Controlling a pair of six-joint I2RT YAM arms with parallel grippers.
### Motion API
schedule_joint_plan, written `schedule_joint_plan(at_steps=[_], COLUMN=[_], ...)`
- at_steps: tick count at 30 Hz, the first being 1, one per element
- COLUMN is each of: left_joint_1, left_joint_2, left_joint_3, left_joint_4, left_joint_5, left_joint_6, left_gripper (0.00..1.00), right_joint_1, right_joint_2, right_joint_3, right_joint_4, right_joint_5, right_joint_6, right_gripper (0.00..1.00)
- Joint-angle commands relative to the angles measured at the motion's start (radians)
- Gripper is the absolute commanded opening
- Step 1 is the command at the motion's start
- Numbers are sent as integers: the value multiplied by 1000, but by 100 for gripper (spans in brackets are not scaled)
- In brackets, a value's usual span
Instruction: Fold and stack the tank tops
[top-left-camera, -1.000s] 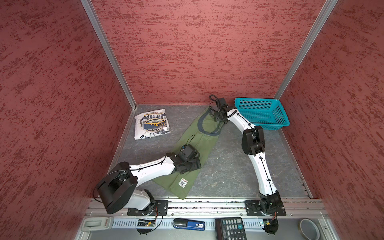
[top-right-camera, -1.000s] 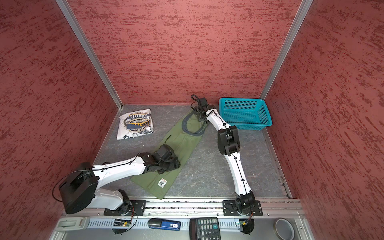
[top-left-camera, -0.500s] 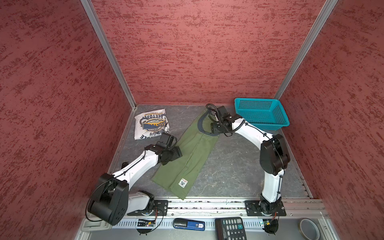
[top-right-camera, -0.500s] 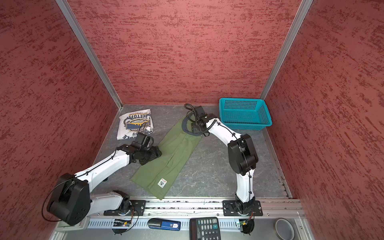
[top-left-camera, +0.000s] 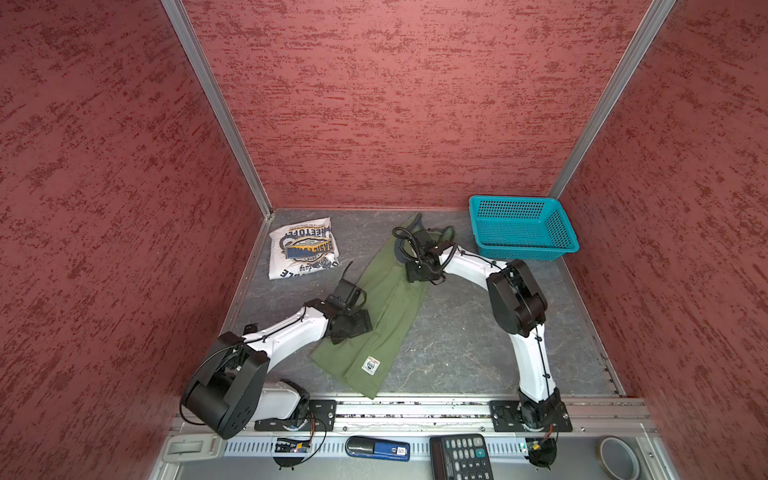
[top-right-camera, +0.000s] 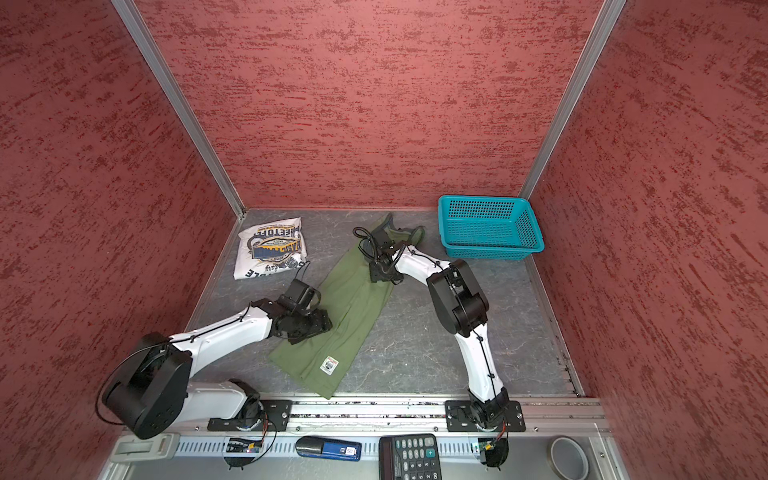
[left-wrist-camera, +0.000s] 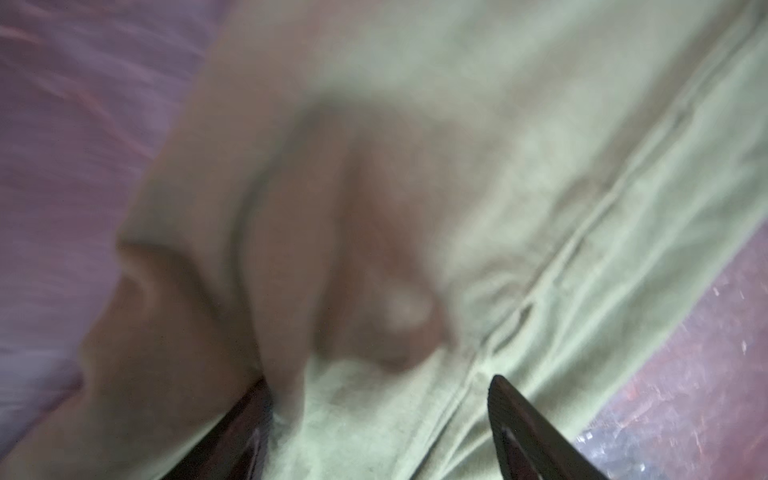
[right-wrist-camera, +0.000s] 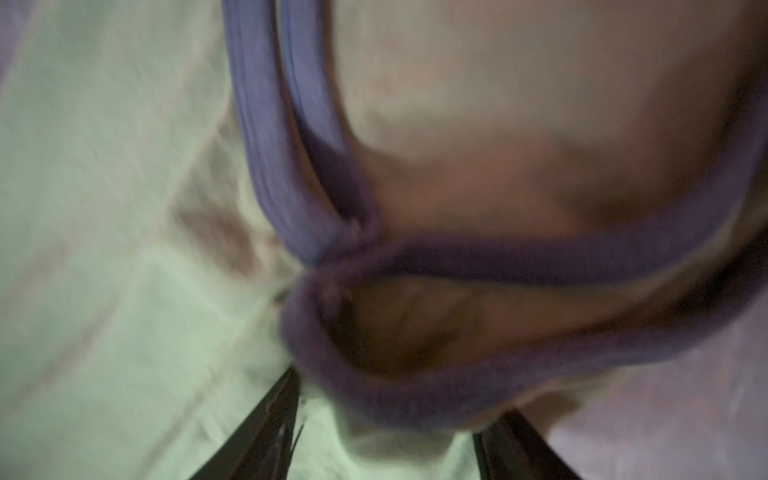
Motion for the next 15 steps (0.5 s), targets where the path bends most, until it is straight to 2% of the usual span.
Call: schedule_joint_plan(at_steps=[1, 5, 8, 12, 15], left_joint_1=[-134, -292, -384, -454, -457], left_joint_2=[53, 120, 206, 271, 228], left_joint_3=[-63, -4, 115, 269, 296], left_joint_4=[10, 99, 108, 43, -8], left_joint_5=[44, 56, 54, 18, -28], left_joint_6=[-138, -223, -209, -143, -129], left_gripper=[82, 82, 82, 83, 84], right_joint_1=[-41, -58, -59, -62, -72], right_joint_2=[83, 153, 188, 188, 101], right_joint_3=[94, 221, 320, 435, 396], right_joint_4=[-50, -89, -130, -215, -240], right_joint_5=[64, 71, 61, 74, 120], right_joint_6=[-46, -84, -94, -95, -86], right_gripper=[65, 66, 67, 71, 75])
